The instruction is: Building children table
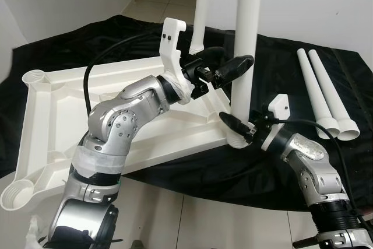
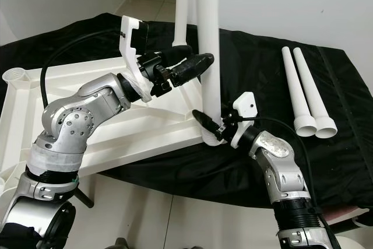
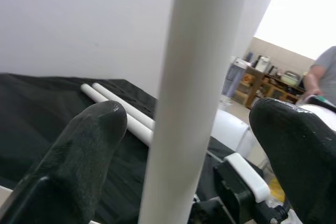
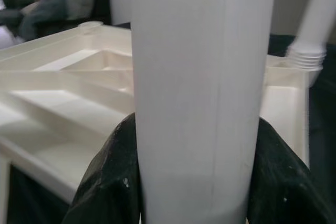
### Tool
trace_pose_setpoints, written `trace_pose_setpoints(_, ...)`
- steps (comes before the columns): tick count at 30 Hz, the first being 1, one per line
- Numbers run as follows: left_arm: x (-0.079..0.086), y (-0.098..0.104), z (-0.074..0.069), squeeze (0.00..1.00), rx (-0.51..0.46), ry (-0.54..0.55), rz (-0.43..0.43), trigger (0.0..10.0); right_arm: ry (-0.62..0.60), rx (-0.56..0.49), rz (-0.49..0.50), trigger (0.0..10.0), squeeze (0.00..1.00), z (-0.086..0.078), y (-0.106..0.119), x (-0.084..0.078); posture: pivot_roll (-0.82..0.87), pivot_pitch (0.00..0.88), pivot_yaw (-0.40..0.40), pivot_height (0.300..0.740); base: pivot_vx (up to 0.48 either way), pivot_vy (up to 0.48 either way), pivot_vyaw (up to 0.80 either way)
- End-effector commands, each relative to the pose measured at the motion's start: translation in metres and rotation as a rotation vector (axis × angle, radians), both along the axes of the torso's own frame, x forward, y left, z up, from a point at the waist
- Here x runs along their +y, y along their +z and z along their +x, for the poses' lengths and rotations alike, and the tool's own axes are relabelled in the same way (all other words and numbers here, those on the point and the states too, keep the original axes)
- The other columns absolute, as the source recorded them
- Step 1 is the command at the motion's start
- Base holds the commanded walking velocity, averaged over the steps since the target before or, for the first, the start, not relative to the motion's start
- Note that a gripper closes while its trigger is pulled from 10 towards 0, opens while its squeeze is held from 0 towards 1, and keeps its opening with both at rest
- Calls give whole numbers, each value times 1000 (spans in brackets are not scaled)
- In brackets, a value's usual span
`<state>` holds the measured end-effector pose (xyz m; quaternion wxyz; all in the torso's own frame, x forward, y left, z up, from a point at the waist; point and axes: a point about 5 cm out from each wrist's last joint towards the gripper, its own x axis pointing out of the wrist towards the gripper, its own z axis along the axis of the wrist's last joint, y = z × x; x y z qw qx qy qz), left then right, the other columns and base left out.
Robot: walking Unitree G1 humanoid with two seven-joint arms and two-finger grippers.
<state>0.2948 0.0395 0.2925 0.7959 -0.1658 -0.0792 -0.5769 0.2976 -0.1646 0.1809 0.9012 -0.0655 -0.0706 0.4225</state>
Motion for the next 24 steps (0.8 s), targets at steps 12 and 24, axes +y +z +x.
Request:
trace_pose_setpoints(12, -17, 11, -9, 0, -92, -266, 14, 10000, 185, 115, -56, 10000, 0, -23, -2, 5, -16, 28, -12, 740, 0, 0, 0)
trace_pose_setpoints(24, -8, 20, -6, 0, -63, -283, -59, 0, 210, 163, -58, 10000, 0, -32, -2, 1, -12, 35, -11, 740, 0, 0, 0)
